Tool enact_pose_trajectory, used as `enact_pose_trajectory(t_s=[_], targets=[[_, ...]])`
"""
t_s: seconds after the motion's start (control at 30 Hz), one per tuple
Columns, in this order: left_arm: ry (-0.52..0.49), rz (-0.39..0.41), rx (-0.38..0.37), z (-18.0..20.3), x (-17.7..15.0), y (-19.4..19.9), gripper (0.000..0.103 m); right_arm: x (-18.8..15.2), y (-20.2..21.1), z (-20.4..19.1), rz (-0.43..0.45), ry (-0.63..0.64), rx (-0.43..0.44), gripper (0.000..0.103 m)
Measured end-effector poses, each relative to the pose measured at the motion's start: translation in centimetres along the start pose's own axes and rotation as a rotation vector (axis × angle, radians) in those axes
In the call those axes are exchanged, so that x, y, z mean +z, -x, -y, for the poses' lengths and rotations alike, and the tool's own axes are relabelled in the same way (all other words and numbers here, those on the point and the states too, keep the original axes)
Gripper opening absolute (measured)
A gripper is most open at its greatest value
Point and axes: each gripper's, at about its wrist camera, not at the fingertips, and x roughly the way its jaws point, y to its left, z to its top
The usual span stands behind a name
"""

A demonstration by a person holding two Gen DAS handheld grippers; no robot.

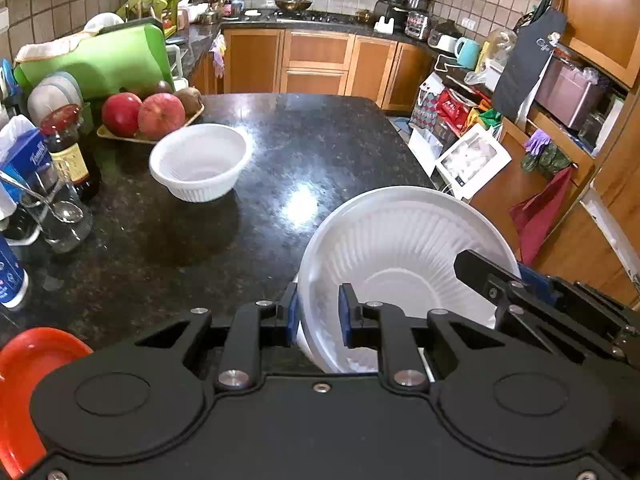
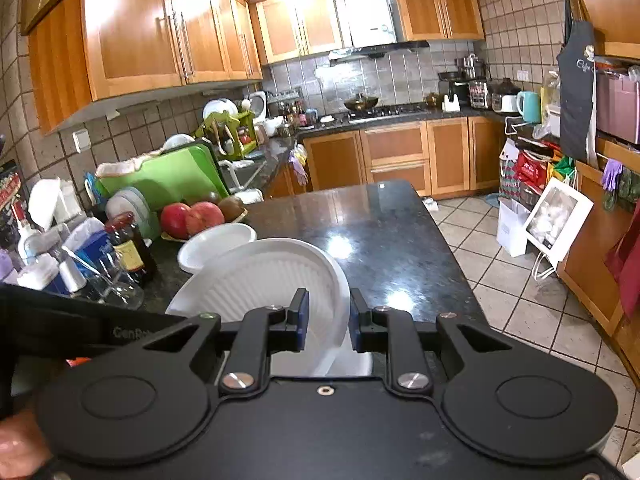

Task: Organize plates and bowls

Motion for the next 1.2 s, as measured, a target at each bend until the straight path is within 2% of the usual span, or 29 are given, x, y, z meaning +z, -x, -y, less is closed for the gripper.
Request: enact_pose_trajectory(t_s=[0.2, 0.53, 0.83, 1.2], targets=[[0.027, -0.009, 0.036, 0.6, 0.1, -1.1, 0.026, 0.2, -2.5, 1.3, -0.042, 0.007, 0.023, 0.023], [0.061, -0.05, 0.086, 1.5, -0.6, -2.4, 0.026, -0.2, -4.3, 2.3, -0.095, 0.029, 0.07, 0.023], [0.063, -0.092, 0.086, 1.6, -0.4, -3.4, 0.026, -0.8, -5.6, 2.7, -0.135, 0.02, 0.064, 0.023], [0.051, -0.086, 0.076, 1.5, -0.3, -3.2, 0.026, -1.2, -5.8, 2.7, -0.142, 0.011, 0.027, 0.023]])
